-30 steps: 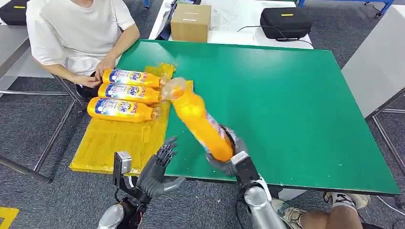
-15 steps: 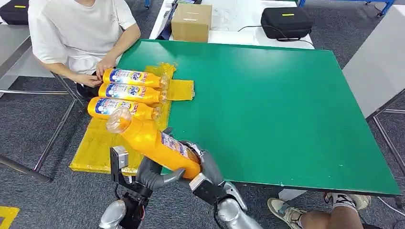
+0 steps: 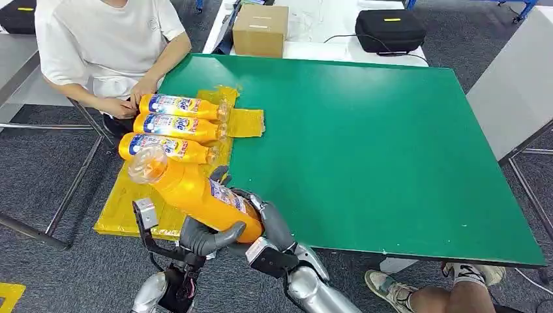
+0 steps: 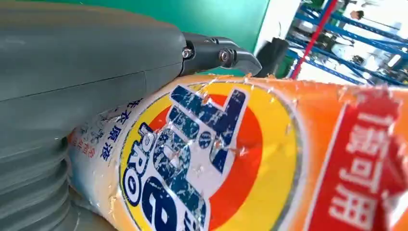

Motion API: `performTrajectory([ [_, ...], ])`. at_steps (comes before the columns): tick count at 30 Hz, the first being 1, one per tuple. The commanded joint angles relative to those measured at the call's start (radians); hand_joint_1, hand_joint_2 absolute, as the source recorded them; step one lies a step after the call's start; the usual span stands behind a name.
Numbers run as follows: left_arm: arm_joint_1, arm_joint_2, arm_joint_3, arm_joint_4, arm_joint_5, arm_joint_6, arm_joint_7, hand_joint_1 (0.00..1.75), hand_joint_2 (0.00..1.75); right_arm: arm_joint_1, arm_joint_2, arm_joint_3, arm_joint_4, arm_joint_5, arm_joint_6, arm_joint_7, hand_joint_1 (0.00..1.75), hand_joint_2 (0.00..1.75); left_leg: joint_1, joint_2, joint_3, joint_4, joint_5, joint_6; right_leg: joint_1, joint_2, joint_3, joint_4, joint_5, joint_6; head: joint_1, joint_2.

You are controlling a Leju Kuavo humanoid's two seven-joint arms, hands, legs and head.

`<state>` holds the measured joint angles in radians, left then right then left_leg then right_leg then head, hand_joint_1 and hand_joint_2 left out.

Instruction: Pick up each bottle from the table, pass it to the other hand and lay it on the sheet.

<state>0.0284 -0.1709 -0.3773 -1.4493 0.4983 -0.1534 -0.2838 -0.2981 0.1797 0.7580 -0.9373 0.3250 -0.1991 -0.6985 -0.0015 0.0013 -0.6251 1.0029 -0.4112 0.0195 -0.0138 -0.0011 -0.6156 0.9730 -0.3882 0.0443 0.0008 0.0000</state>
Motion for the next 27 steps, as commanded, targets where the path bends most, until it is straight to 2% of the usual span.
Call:
performTrajectory([
  [1,-0.087,0.009,-0.055,-0.041,0.059,-0.122,-0.038,1.75,1.75,0.012,-0.01,0.085,0.117,-0.002,0.04,0.0,0.0,1.75,0.001,-0.005,0.004,-0.001,-0.001,-0.001,0.001,-0.005,0.006,-0.001,-0.002,-0.001,0.0,0.0],
  [7,-0.083,0.016,-0.06,-0.052,0.07,-0.154,-0.043,1.75,1.75,0.022,-0.01,0.072,0.108,-0.005,0.039,0.0,0.0,1.75,0.001,-0.003,0.002,0.0,-0.001,-0.001,0.001,-0.003,0.004,0.0,-0.002,-0.001,0.0,0.0],
  [8,-0.085,0.016,-0.057,-0.049,0.07,-0.163,-0.048,1.75,1.75,0.024,-0.008,0.062,0.106,-0.004,0.035,0.0,0.0,0.0,0.001,-0.005,0.005,0.0,-0.002,-0.001,0.001,-0.005,0.007,0.0,-0.003,-0.002,0.0,0.0],
  [14,-0.071,0.014,-0.042,-0.049,0.061,-0.196,-0.054,1.75,1.75,0.043,-0.001,0.003,0.081,0.017,0.022,0.0,0.0,0.0,0.001,-0.005,0.005,0.0,-0.002,-0.001,0.001,-0.005,0.007,0.0,-0.004,-0.002,0.0,0.0],
  [18,-0.063,-0.003,-0.007,-0.074,-0.033,-0.11,-0.087,1.75,1.75,0.079,0.013,-0.096,0.056,0.007,0.015,0.0,0.0,0.0,0.001,-0.005,0.004,0.0,-0.002,-0.001,0.001,-0.005,0.006,0.0,-0.003,-0.002,0.0,0.0],
  [26,-0.065,0.004,0.004,-0.075,-0.061,-0.086,-0.09,1.75,1.75,0.086,0.012,-0.113,0.05,-0.002,0.025,0.0,0.0,0.0,0.001,-0.005,0.004,0.0,-0.002,-0.001,0.001,-0.005,0.006,0.0,-0.003,-0.002,0.0,0.0],
  [27,-0.077,0.019,0.021,-0.075,-0.186,0.04,-0.114,1.75,1.75,0.097,0.015,-0.141,0.05,-0.022,0.005,0.0,0.0,0.0,0.001,-0.006,0.006,0.0,-0.002,-0.001,0.001,-0.005,0.008,-0.001,-0.004,-0.002,0.001,0.0],
])
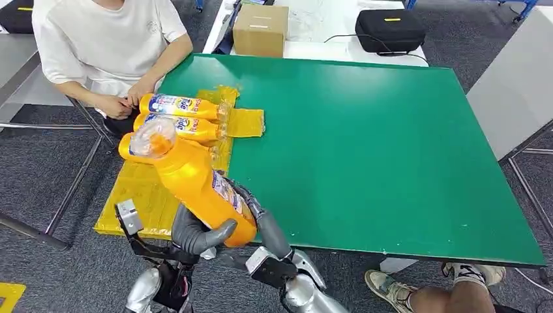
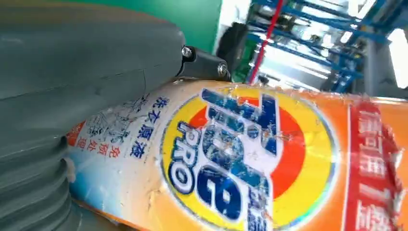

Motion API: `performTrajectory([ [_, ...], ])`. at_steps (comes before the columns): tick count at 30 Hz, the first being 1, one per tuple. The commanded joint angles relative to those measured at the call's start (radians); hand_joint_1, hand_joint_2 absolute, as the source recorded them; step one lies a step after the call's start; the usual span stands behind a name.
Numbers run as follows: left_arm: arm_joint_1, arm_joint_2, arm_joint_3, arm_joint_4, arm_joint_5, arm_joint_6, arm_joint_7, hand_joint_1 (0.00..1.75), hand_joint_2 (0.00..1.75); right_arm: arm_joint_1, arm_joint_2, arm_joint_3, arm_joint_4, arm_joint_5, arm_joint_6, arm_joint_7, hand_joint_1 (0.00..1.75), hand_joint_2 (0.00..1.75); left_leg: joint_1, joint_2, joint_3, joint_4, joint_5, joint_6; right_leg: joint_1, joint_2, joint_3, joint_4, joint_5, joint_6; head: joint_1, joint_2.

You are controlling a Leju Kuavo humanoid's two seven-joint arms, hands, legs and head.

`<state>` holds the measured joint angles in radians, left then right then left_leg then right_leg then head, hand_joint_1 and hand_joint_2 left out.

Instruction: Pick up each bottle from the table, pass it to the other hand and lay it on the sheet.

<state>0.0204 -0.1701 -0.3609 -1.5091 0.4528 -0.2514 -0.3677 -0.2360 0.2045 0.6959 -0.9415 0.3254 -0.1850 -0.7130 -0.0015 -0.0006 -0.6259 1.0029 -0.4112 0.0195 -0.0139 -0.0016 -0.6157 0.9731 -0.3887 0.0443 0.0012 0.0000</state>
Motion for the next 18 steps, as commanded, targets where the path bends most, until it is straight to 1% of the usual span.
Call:
performTrajectory([
  [1,-0.088,0.038,0.014,-0.001,-0.217,0.19,-0.032,1.75,1.75,0.049,-0.014,-0.105,0.041,-0.023,-0.01,0.015,0.0,0.0,0.001,-0.002,0.005,-0.001,-0.002,-0.001,0.001,-0.001,0.005,-0.001,-0.002,-0.001,0.0,0.0],
  [2,-0.105,0.058,0.04,0.017,-0.236,0.206,-0.027,1.75,1.75,0.061,-0.022,-0.123,0.03,-0.022,-0.015,0.015,0.0,0.0,0.001,0.0,0.006,0.0,-0.003,-0.001,0.001,0.0,0.007,0.0,-0.003,-0.002,0.0,0.0],
  [3,-0.123,0.08,0.074,0.04,-0.287,0.234,-0.02,1.75,1.75,0.071,-0.026,-0.148,0.024,-0.032,-0.005,0.015,0.0,0.0,0.0,-0.001,0.005,-0.002,-0.001,-0.001,0.0,-0.001,0.005,-0.001,-0.001,-0.002,0.0,0.0],
  [4,-0.131,0.091,0.099,0.056,-0.313,0.248,-0.016,1.75,1.75,0.075,-0.03,-0.159,0.023,-0.032,0.002,0.015,0.0,0.0,0.001,-0.003,0.007,-0.002,-0.002,-0.002,0.001,-0.002,0.008,-0.001,-0.002,-0.002,0.0,0.0],
  [5,-0.135,0.091,0.116,0.068,-0.317,0.234,-0.021,1.75,1.75,0.079,-0.034,-0.162,0.017,-0.031,0.007,0.015,0.0,0.0,0.001,-0.004,0.005,-0.002,0.0,-0.002,0.001,-0.003,0.006,-0.002,-0.001,-0.002,0.0,0.0],
  [6,-0.136,0.092,0.13,0.074,-0.335,0.229,-0.023,1.75,1.75,0.08,-0.034,-0.167,0.018,-0.031,0.008,0.015,0.0,0.0,0.001,-0.004,0.006,-0.002,-0.001,-0.002,0.001,-0.003,0.007,-0.001,-0.002,-0.002,0.0,0.0],
  [7,-0.138,0.09,0.15,0.082,-0.409,0.272,-0.016,1.75,1.75,0.084,-0.027,-0.188,0.025,-0.031,-0.004,0.015,0.0,0.0,0.001,-0.004,0.009,-0.003,-0.001,-0.003,0.001,-0.003,0.01,-0.001,-0.003,-0.003,0.0,0.0],
  [8,-0.141,0.098,0.159,0.087,-0.445,0.291,-0.02,1.75,1.75,0.085,-0.028,-0.194,0.028,-0.032,-0.003,0.015,0.0,0.0,0.0,-0.001,0.005,-0.002,-0.001,-0.001,0.001,0.0,0.005,-0.001,-0.001,-0.002,0.0,0.0],
  [11,-0.165,0.115,0.216,0.135,-0.59,0.391,-0.015,1.75,1.75,0.089,-0.029,-0.205,0.033,-0.034,-0.017,0.015,0.0,0.0,0.001,-0.001,0.006,-0.002,-0.002,-0.002,0.001,0.0,0.007,-0.001,-0.002,-0.002,0.0,0.0],
  [12,-0.176,0.124,0.222,0.159,-0.642,0.416,-0.012,1.75,1.75,0.09,-0.03,-0.203,0.033,-0.036,-0.016,0.015,0.0,0.0,0.001,-0.002,0.009,-0.001,-0.003,-0.002,0.002,-0.001,0.009,-0.001,-0.003,-0.002,0.0,0.0],
  [13,-0.185,0.125,0.231,0.181,-0.67,0.428,-0.012,1.75,1.75,0.091,-0.033,-0.199,0.032,-0.036,-0.015,0.015,0.0,0.0,0.001,-0.001,0.005,-0.002,-0.001,-0.001,0.001,0.0,0.006,-0.001,-0.001,-0.002,0.0,0.0],
  [14,-0.198,0.125,0.238,0.213,-0.72,0.436,0.006,1.75,1.75,0.09,-0.035,-0.195,0.032,-0.038,-0.018,0.015,0.0,0.0,0.001,-0.001,0.008,-0.002,-0.002,-0.002,0.001,0.0,0.008,-0.001,-0.002,-0.002,0.0,0.0],
  [15,-0.224,0.142,0.237,0.273,-0.84,0.482,0.015,1.75,1.75,0.088,-0.039,-0.192,0.034,-0.041,-0.016,0.015,0.0,0.0,0.002,-0.001,0.009,-0.001,-0.003,-0.002,0.001,-0.001,0.01,-0.001,-0.003,-0.003,0.0,0.0],
  [16,-0.243,0.153,0.235,0.318,-0.938,0.514,0.025,1.75,1.75,0.084,-0.043,-0.188,0.034,-0.041,-0.011,0.015,0.0,0.0,0.001,-0.001,0.005,-0.002,-0.001,-0.001,0.001,-0.001,0.006,-0.001,-0.001,-0.002,0.0,0.0],
  [18,-0.281,0.171,0.243,0.413,-1.054,0.545,0.057,1.75,1.75,0.078,-0.047,-0.192,0.035,-0.049,0.005,0.015,0.0,0.0,0.001,-0.002,0.007,-0.003,-0.001,-0.002,0.001,-0.002,0.008,-0.001,-0.002,-0.002,0.0,0.0],
])
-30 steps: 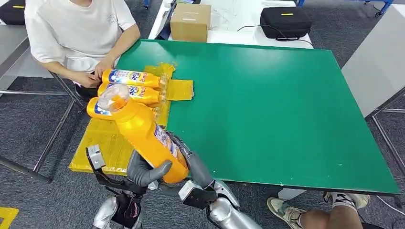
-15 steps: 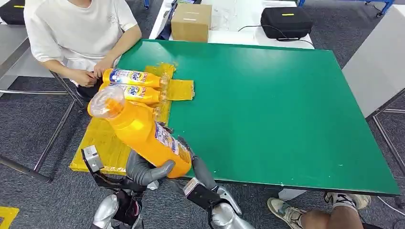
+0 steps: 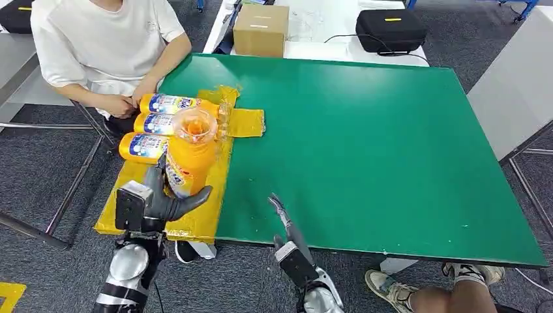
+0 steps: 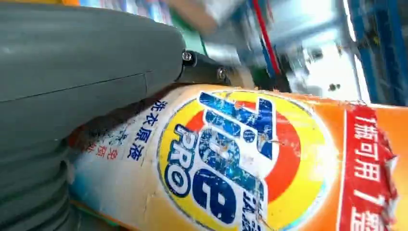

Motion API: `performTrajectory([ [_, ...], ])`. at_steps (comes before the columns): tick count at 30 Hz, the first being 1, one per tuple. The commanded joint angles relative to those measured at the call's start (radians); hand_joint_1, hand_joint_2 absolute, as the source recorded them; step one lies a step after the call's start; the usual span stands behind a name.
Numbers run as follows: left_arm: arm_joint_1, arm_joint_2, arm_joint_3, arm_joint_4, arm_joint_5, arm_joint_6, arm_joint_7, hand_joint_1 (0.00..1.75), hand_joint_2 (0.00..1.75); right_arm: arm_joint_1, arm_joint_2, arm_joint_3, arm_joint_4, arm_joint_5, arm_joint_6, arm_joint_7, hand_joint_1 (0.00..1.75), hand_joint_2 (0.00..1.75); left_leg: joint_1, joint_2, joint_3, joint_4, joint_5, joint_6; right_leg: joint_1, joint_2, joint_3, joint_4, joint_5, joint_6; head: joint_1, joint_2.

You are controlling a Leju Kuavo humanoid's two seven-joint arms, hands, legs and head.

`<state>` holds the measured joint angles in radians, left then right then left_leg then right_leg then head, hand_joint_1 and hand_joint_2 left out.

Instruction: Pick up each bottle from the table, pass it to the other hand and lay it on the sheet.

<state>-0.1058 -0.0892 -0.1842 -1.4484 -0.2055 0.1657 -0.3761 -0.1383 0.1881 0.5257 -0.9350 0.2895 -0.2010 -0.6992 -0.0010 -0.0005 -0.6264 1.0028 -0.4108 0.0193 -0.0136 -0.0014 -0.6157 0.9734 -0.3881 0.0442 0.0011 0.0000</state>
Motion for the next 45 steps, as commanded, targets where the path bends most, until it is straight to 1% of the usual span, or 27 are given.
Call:
performTrajectory([
  [1,-0.179,0.096,0.081,0.414,-0.429,0.138,0.087,1.75,1.75,-0.022,-0.031,-0.022,0.029,-0.014,0.026,0.001,0.0,0.0,0.0,-0.002,0.004,-0.002,0.0,-0.001,0.0,-0.002,0.004,-0.001,-0.001,-0.001,0.0,0.0],
  [3,-0.237,0.119,0.093,0.553,-0.534,0.183,0.09,1.75,1.75,-0.024,-0.032,-0.021,0.013,-0.02,0.043,0.001,0.0,0.0,0.0,-0.002,0.008,-0.002,-0.001,-0.002,0.0,-0.002,0.008,-0.002,-0.002,-0.002,0.0,0.0],
  [5,-0.279,0.153,0.089,0.67,-0.634,0.201,0.107,1.75,1.75,-0.005,-0.038,-0.004,-0.072,-0.042,0.046,0.001,0.0,0.0,0.0,-0.002,0.007,-0.002,-0.001,-0.002,0.0,-0.001,0.007,-0.001,-0.001,-0.002,0.0,0.0],
  [6,-0.285,0.157,0.095,0.69,-0.638,0.204,0.097,1.75,1.75,-0.003,-0.037,-0.002,-0.073,-0.04,0.044,0.001,0.0,0.0,0.0,-0.001,0.004,-0.002,0.0,-0.001,0.0,0.0,0.004,-0.001,-0.001,-0.002,0.0,0.0],
  [8,-0.31,0.17,0.115,0.774,-0.691,0.204,0.113,1.75,1.75,0.03,-0.034,-0.012,-0.169,-0.063,-0.003,0.001,0.0,0.0,0.001,-0.001,0.007,-0.001,-0.002,-0.002,0.001,-0.001,0.007,0.0,-0.003,-0.003,0.0,0.0],
  [9,-0.312,0.173,0.122,0.787,-0.694,0.208,0.104,1.75,1.75,0.032,-0.032,-0.013,-0.171,-0.06,-0.004,0.001,0.0,0.0,0.0,0.0,0.003,-0.001,0.0,-0.001,0.0,0.0,0.003,0.0,-0.001,-0.001,0.0,0.0],
  [11,-0.312,0.173,0.122,0.787,-0.694,0.208,0.104,1.75,1.75,0.032,-0.032,-0.013,-0.171,-0.06,-0.004,0.001,0.0,0.0,0.001,0.001,0.007,-0.001,-0.002,-0.002,0.001,0.0,0.007,0.0,-0.003,-0.002,0.0,0.0],
  [12,-0.312,0.173,0.122,0.787,-0.694,0.208,0.104,1.75,1.75,0.032,-0.032,-0.013,-0.171,-0.06,-0.004,0.001,0.0,0.0,0.001,0.0,0.004,-0.001,-0.001,-0.001,0.0,-0.001,0.004,0.0,-0.002,-0.001,0.0,0.0],
  [13,-0.312,0.173,0.122,0.787,-0.694,0.208,0.104,1.75,1.75,0.032,-0.032,-0.013,-0.171,-0.06,-0.004,0.001,0.0,1.75,0.001,0.0,0.006,-0.001,-0.002,-0.002,0.001,-0.001,0.006,0.0,-0.003,-0.002,0.0,0.0],
  [17,-0.313,0.176,0.113,0.793,-0.716,0.214,0.113,1.75,1.75,0.042,-0.028,-0.022,-0.198,-0.066,-0.021,0.001,0.0,1.75,0.001,0.0,0.007,-0.001,-0.002,-0.002,0.001,-0.001,0.007,0.0,-0.003,-0.002,0.0,0.0],
  [18,-0.297,0.182,0.134,0.844,-0.8,0.204,0.171,1.75,1.75,0.08,0.018,-0.08,-0.271,-0.079,-0.127,0.001,0.0,1.75,0.002,0.001,0.004,0.0,-0.001,-0.001,0.001,0.0,0.004,0.0,-0.002,-0.001,0.0,0.0],
  [19,-0.291,0.179,0.134,0.849,-0.805,0.194,0.17,1.75,1.75,0.08,0.021,-0.087,-0.267,-0.073,-0.126,0.001,0.0,1.75,0.002,0.001,0.008,0.0,-0.004,-0.002,0.002,0.0,0.008,0.001,-0.004,-0.002,0.0,0.0],
  [20,-0.286,0.179,0.137,0.849,-0.811,0.185,0.174,1.75,1.75,0.079,0.026,-0.097,-0.261,-0.07,-0.115,0.001,0.0,1.75,0.0,-0.001,0.005,-0.001,-0.001,-0.001,0.0,0.001,0.004,0.0,-0.002,-0.002,0.0,0.0],
  [21,-0.283,0.179,0.137,0.848,-0.812,0.187,0.174,1.75,1.75,0.079,0.025,-0.099,-0.261,-0.069,-0.113,0.001,0.0,1.75,0.001,0.002,0.008,-0.001,-0.003,-0.002,0.001,0.003,0.007,0.0,-0.003,-0.002,0.0,0.0],
  [22,-0.28,0.178,0.138,0.848,-0.813,0.189,0.174,1.75,1.75,0.079,0.024,-0.101,-0.262,-0.068,-0.111,0.001,0.0,1.75,0.0,0.002,0.005,-0.001,-0.002,-0.002,0.0,0.002,0.004,0.0,-0.001,-0.002,0.0,0.0],
  [25,-0.272,0.179,0.138,0.843,-0.82,0.169,0.168,1.75,1.75,0.078,0.026,-0.122,-0.248,-0.076,-0.098,0.001,0.0,1.75,0.0,0.003,0.008,-0.002,-0.002,-0.003,0.0,0.003,0.006,0.0,-0.002,-0.003,0.0,0.0],
  [26,-0.266,0.176,0.156,0.831,-0.801,0.153,0.152,1.68,1.75,0.071,0.026,-0.131,-0.232,-0.081,-0.077,0.001,0.0,1.75,0.001,0.003,0.01,-0.002,-0.003,-0.003,0.001,0.003,0.008,0.0,-0.002,-0.003,0.0,0.0],
  [27,-0.264,0.173,0.165,0.825,-0.791,0.141,0.139,1.48,1.75,0.066,0.026,-0.135,-0.216,-0.084,-0.051,0.001,0.0,1.75,0.001,0.003,0.009,-0.002,-0.003,-0.003,0.0,0.003,0.007,0.0,-0.002,-0.002,0.0,0.0],
  [28,-0.261,0.174,0.163,0.819,-0.791,0.13,0.125,0.87,1.75,0.066,0.028,-0.139,-0.214,-0.092,-0.032,0.001,0.0,1.75,0.001,0.004,0.012,-0.003,-0.003,-0.003,0.001,0.004,0.009,-0.001,-0.002,-0.003,0.0,0.0],
  [29,-0.256,0.174,0.161,0.814,-0.789,0.119,0.111,0.47,1.75,0.064,0.031,-0.139,-0.206,-0.1,-0.015,0.001,0.0,1.75,0.001,0.003,0.011,-0.002,-0.003,-0.003,0.0,0.003,0.009,-0.001,-0.001,-0.002,0.0,0.0],
  [31,-0.25,0.174,0.16,0.811,-0.787,0.114,0.104,0.47,1.75,0.063,0.032,-0.135,-0.201,-0.1,-0.006,0.001,0.0,1.75,0.0,0.003,0.012,-0.003,-0.003,-0.003,0.0,0.003,0.01,0.0,-0.002,-0.002,0.0,0.0],
  [32,-0.247,0.174,0.156,0.808,-0.788,0.11,0.095,0.1,1.75,0.061,0.033,-0.131,-0.199,-0.1,0.003,0.001,0.0,1.75,0.001,0.004,0.014,-0.003,-0.003,-0.003,0.001,0.003,0.012,-0.001,-0.002,-0.003,0.0,0.0],
  [33,-0.246,0.175,0.155,0.806,-0.788,0.107,0.091,0.0,1.75,0.061,0.032,-0.129,-0.198,-0.102,0.009,0.001,0.0,1.75,0.001,0.002,0.014,-0.003,-0.003,-0.003,0.001,0.002,0.012,-0.001,-0.002,-0.003,0.0,0.0],
  [36,-0.242,0.175,0.136,0.798,-0.786,0.069,0.061,0.0,1.75,0.049,0.031,-0.112,-0.177,-0.104,0.042,0.001,0.0,1.75,0.001,0.003,0.015,-0.003,-0.003,-0.003,0.001,0.004,0.013,-0.001,-0.002,-0.004,0.0,0.0],
  [40,-0.21,0.19,0.135,0.747,-0.73,0.029,-0.031,0.0,1.75,0.049,0.016,-0.092,-0.182,-0.122,0.055,0.001,0.0,1.75,0.001,0.003,0.016,-0.003,-0.003,-0.003,0.001,0.004,0.015,-0.001,-0.003,-0.004,0.0,0.0],
  [44,-0.199,0.204,0.141,0.693,-0.693,-0.01,-0.055,0.0,1.75,0.045,0.012,-0.087,-0.171,-0.13,0.075,0.001,0.0,1.75,0.001,0.002,0.019,-0.003,-0.004,-0.004,0.001,0.004,0.017,-0.001,-0.004,-0.005,0.0,0.0],
  [45,-0.197,0.212,0.138,0.664,-0.681,-0.031,-0.053,0.0,1.75,0.045,0.009,-0.083,-0.174,-0.132,0.078,0.001,0.0,0.0,0.001,0.001,0.015,-0.002,-0.002,-0.003,0.001,0.003,0.014,0.0,-0.003,-0.004,0.0,0.0],
])
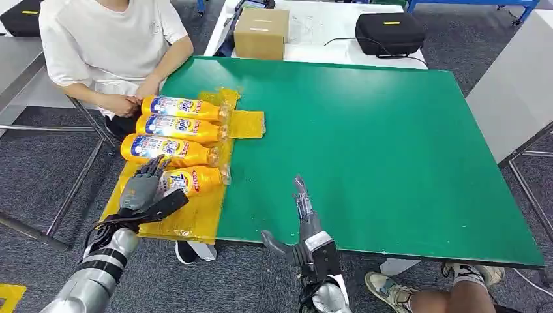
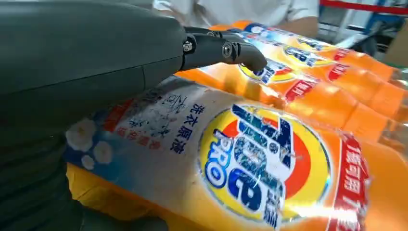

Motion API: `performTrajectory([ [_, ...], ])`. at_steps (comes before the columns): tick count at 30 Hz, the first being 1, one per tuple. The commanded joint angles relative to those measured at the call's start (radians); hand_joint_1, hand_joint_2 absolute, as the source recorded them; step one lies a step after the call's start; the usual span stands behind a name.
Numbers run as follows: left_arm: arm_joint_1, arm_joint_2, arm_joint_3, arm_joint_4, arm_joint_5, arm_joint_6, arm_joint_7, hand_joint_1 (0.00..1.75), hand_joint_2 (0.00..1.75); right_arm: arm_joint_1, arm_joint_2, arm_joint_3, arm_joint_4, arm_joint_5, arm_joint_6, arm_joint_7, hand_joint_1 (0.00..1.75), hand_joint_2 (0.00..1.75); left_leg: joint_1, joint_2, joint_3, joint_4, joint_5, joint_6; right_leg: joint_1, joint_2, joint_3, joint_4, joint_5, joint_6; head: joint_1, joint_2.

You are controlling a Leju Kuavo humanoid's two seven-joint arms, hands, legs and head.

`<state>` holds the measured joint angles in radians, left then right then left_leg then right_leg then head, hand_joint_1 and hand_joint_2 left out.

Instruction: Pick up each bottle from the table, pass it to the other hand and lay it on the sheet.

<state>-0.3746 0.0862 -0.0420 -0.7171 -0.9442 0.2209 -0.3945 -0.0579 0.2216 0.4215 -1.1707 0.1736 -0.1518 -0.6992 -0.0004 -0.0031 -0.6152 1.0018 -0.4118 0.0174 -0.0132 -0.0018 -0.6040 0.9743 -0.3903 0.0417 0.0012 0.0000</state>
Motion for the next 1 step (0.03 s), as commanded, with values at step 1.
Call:
performTrajectory([
  [1,0.068,0.04,-0.006,-0.076,0.057,-0.087,-0.034,0.0,1.75,-0.036,-0.024,0.023,0.061,-0.019,0.032,0.001,0.0,0.0,0.001,0.004,0.004,-0.001,-0.002,-0.001,0.001,0.004,0.003,-0.001,-0.001,-0.001,0.0,0.0],
])
